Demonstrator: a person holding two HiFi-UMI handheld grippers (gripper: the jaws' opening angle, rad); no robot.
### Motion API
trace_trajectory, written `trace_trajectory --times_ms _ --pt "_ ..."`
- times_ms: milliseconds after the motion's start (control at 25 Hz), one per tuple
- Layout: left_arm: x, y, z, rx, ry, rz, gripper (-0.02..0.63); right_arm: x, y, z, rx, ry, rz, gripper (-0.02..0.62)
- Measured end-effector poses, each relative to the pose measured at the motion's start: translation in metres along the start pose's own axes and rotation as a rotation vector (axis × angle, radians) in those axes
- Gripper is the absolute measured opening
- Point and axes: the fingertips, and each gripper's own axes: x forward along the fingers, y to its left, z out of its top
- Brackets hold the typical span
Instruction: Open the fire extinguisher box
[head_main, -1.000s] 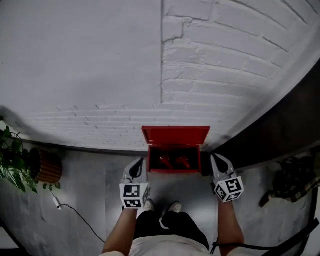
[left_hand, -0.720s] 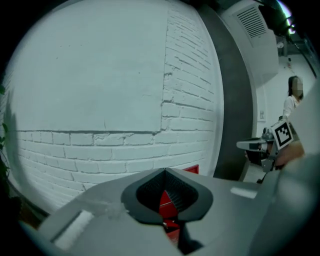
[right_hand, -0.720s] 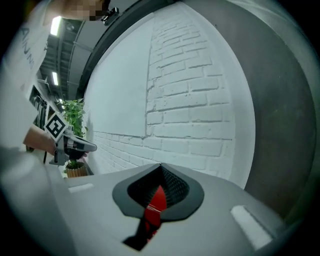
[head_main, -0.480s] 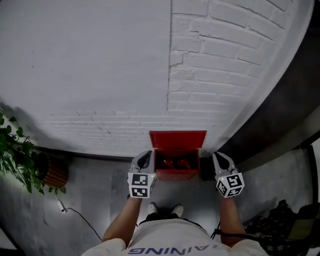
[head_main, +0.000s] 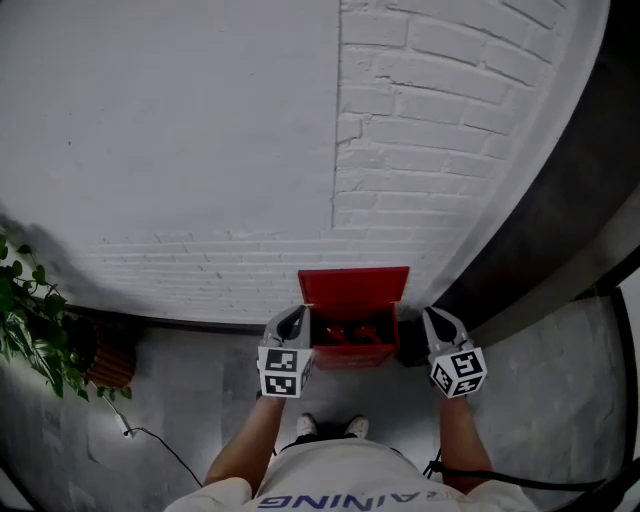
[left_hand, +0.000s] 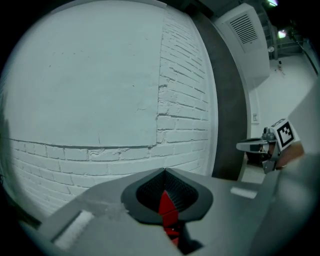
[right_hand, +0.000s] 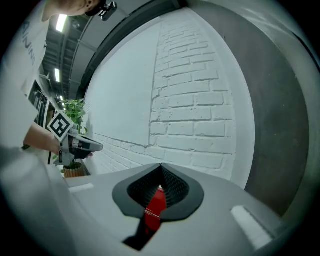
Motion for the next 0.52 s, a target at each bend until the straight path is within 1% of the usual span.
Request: trace_trajectory --times_ms 160,360,520 --pt "-0.0025 0.0014 -0.0004 -0.005 0.008 -0.001 0.005 0.0002 0.0012 0.0034 -0.005 -0.001 -0.004 0.006" --pt "-0.0059 0.0042 0.0035 -0.011 -0.005 0.002 0.005 0.0008 0.0037 0.0046 -0.013 -0.002 -0.004 0.006" --pt "-0.0072 0.0094 -0.0005 -0.012 -0.006 0.005 0.005 0.0010 0.0048 0.0050 -0.015 -0.002 -0.008 0.006"
